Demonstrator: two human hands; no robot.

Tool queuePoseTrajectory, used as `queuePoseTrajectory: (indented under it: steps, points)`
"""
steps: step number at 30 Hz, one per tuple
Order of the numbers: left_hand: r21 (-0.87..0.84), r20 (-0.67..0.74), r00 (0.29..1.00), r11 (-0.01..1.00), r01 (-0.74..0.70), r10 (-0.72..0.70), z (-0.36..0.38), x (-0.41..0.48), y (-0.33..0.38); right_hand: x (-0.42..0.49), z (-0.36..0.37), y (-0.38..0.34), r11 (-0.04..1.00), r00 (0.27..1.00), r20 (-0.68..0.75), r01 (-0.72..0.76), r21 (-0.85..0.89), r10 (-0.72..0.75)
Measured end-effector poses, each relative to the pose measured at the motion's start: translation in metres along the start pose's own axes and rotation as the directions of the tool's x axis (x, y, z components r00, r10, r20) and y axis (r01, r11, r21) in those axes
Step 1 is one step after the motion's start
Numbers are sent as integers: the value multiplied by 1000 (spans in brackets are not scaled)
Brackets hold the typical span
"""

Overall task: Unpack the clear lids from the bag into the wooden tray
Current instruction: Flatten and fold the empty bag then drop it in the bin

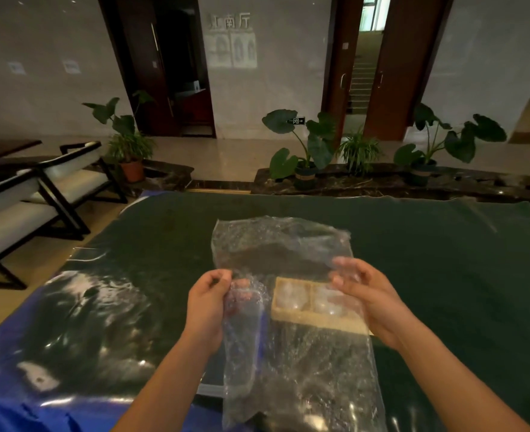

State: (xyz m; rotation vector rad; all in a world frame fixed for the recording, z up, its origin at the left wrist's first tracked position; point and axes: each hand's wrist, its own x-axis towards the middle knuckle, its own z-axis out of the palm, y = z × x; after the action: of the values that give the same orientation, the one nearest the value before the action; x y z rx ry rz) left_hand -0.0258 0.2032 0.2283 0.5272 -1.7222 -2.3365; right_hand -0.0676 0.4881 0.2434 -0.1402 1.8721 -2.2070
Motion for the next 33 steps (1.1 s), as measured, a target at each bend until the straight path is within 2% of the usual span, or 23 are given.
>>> queuePoseTrajectory:
  steps: [2, 3, 4, 6, 8, 10, 15, 16, 19, 22, 26, 30, 33]
  points:
    - [2, -21, 1000, 1000, -14, 14, 3, 2, 2, -5, -1, 3, 994, 985, 133, -113, -2, 113]
    - [2, -27, 999, 1000, -24, 24, 2, 3, 3, -7, -1, 5, 991, 983, 130, -127, -52, 133]
    - [-2, -7, 1000, 1000, -28, 27, 1, 5, 4, -6, 0, 7, 989, 990, 68, -116, -95, 122]
    - [-2, 119, 993, 1000, 20, -19, -3, 5, 4, -3, 1, 10, 995, 992, -101, -81, -57, 75]
    - [182, 244, 965, 982, 55, -99, -7, 2, 0, 3, -2, 9, 997, 986, -148, -66, 40, 72]
    - [335, 280, 954, 942, 10, -110, -7, -2, -5, 5, -4, 6, 996, 989, -119, -83, 36, 86]
    - [227, 190, 981, 974, -8, -36, -2, 1, -9, 4, -12, 9, 983, 989, 9, -145, 109, 145]
    - [231, 178, 984, 973, -26, -16, -3, 2, -9, 3, -13, 10, 988, 990, 5, -144, 60, 144]
    - [315, 134, 990, 945, -90, 50, -7, 7, -11, 5, -11, 14, 993, 987, -142, -91, -77, 80]
    - [311, 100, 993, 946, -91, 62, -9, 7, -9, 8, -7, 15, 996, 983, -170, -79, -46, 70]
    - [116, 220, 972, 991, 62, -86, -16, 8, 3, 9, -14, 14, 992, 989, -88, -121, -22, 119]
    - [263, 265, 964, 963, -57, -15, -21, 10, 8, 6, -16, 10, 988, 988, 17, -151, -12, 151]
    - [216, 281, 958, 976, -7, -55, -24, 8, 11, 8, -11, 8, 998, 996, -66, -67, -20, 65]
